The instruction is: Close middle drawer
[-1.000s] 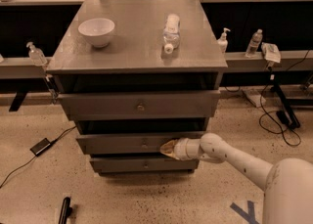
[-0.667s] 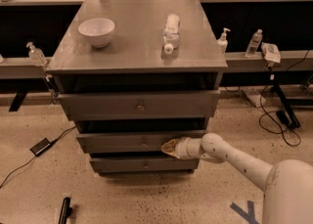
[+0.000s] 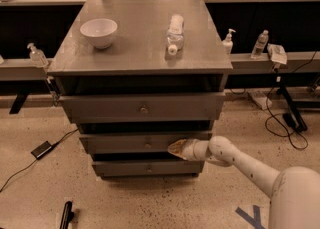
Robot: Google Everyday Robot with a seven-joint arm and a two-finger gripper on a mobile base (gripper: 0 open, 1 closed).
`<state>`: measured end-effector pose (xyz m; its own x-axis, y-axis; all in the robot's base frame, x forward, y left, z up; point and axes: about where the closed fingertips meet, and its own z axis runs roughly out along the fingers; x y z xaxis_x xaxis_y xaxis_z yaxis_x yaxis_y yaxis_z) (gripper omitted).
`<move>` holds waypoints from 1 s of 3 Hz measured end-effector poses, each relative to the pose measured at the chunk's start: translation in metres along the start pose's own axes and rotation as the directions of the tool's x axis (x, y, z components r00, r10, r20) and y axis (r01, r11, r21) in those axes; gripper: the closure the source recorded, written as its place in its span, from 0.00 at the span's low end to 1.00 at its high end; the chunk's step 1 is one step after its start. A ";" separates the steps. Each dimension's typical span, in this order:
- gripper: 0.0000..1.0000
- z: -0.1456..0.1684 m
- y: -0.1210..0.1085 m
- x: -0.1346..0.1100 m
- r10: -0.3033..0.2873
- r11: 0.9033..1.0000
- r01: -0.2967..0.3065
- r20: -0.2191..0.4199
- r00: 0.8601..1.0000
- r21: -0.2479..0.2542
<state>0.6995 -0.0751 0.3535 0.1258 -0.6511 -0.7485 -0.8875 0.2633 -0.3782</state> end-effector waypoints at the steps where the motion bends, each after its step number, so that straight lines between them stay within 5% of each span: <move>1: 1.00 -0.001 -0.001 0.003 0.004 1.000 -0.004 -0.001 1.000 0.008; 3: 1.00 -0.003 -0.005 0.009 0.013 1.000 -0.013 -0.002 1.000 0.024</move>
Offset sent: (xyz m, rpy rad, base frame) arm 0.0188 -0.0368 -0.0085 0.0156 -0.0219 -0.0871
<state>0.7033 -0.0849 0.3500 0.1135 -0.6495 -0.7519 -0.8783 0.2881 -0.3815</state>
